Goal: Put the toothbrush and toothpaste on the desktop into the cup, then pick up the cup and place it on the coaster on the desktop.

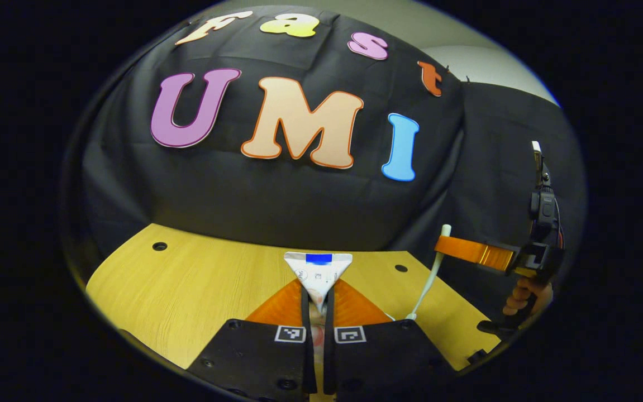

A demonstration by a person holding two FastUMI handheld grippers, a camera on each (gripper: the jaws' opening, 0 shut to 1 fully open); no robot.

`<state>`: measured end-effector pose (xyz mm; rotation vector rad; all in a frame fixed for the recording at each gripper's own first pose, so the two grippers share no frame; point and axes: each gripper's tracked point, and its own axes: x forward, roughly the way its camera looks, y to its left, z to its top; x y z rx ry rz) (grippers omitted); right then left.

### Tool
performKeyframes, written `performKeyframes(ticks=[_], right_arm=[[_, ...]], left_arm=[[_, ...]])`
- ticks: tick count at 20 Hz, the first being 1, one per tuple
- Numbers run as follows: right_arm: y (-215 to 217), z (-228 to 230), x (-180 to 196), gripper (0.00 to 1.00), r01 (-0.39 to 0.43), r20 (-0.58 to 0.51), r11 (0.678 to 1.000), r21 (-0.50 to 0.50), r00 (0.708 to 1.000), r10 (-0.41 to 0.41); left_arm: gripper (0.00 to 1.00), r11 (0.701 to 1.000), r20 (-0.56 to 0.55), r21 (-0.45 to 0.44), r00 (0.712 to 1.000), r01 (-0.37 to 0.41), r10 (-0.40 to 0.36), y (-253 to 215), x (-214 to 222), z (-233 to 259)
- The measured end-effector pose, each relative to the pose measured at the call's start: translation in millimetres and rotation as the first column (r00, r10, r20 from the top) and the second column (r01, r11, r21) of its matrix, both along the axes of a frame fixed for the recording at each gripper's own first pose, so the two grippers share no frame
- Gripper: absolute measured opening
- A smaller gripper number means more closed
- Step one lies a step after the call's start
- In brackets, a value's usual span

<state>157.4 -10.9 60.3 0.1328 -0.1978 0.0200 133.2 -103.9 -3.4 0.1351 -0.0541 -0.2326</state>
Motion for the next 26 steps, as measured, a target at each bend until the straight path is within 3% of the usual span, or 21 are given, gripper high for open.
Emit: performKeyframes(ticks=[2, 8, 13, 14, 15, 16, 17, 18, 21, 25, 26], right_arm=[[9.9, -6.9, 7.2, 0.07, -0.009, 0.032, 1.000, 0.012, 0.999, 0.008], [13.0, -62.6, 19.5, 0.07, 0.075, 0.074, 0.997, -0.032, 0.995, -0.072], [12.2, -96.1, 27.1, 0.13, 0.081, 0.026, 0.996, 0.031, 0.996, -0.082], [7.3, -95.2, 24.3, 0.08, 0.102, 0.030, 0.994, 0.042, 0.994, -0.103], [2.4, -94.7, 21.7, 0.20, 0.116, 0.031, 0.992, 0.049, 0.993, -0.118], [-2.6, -92.9, 14.8, 0.26, 0.133, 0.035, 0.989, 0.059, 0.990, -0.135], [-11.4, -89.8, 8.0, 0.23, 0.157, 0.044, 0.985, 0.069, 0.986, -0.161], [-17.8, -85.8, 1.0, 0.52, 0.167, 0.059, 0.983, 0.079, 0.983, -0.172], [-48.4, -87.7, -22.7, 0.99, 0.254, 0.063, 0.963, 0.085, 0.964, -0.260], [-76.2, -105.1, -55.7, 0.94, 0.316, 0.036, 0.945, 0.088, 0.947, -0.320], [-80.0, -112.8, -60.9, 0.98, 0.316, 0.018, 0.943, 0.101, 0.947, -0.320]], left_arm=[[0.04, 0.999, 0.024, -0.018, 0.999, 0.049, -0.048, -7.8, 11.8, 2.5], [0.04, 0.988, 0.038, -0.046, 0.989, 0.145, -0.143, -27.0, 39.2, -9.2], [0.04, 0.977, 0.043, -0.040, 0.977, 0.211, -0.210, -50.0, 33.4, -12.1], [0.04, 0.975, 0.044, -0.031, 0.974, 0.222, -0.221, -52.6, 31.1, -11.4], [0.04, 0.973, 0.048, -0.018, 0.972, 0.232, -0.231, -54.6, 28.7, -10.4], [0.04, 0.970, 0.051, -0.009, 0.969, 0.243, -0.242, -57.1, 27.0, -9.0], [0.04, 0.966, 0.056, -0.003, 0.964, 0.260, -0.259, -60.8, 23.6, -7.5], [0.04, 0.960, 0.059, -0.002, 0.959, 0.278, -0.278, -66.1, 20.3, -7.3], [0.04, 0.949, 0.053, -0.010, 0.948, 0.315, -0.314, -81.2, 17.2, -11.9], [0.04, 0.933, 0.050, -0.033, 0.933, 0.358, -0.356, -104.7, 21.5, -23.5], [0.04, 0.933, 0.035, -0.025, 0.933, 0.360, -0.359, -108.0, 25.5, -31.0]])
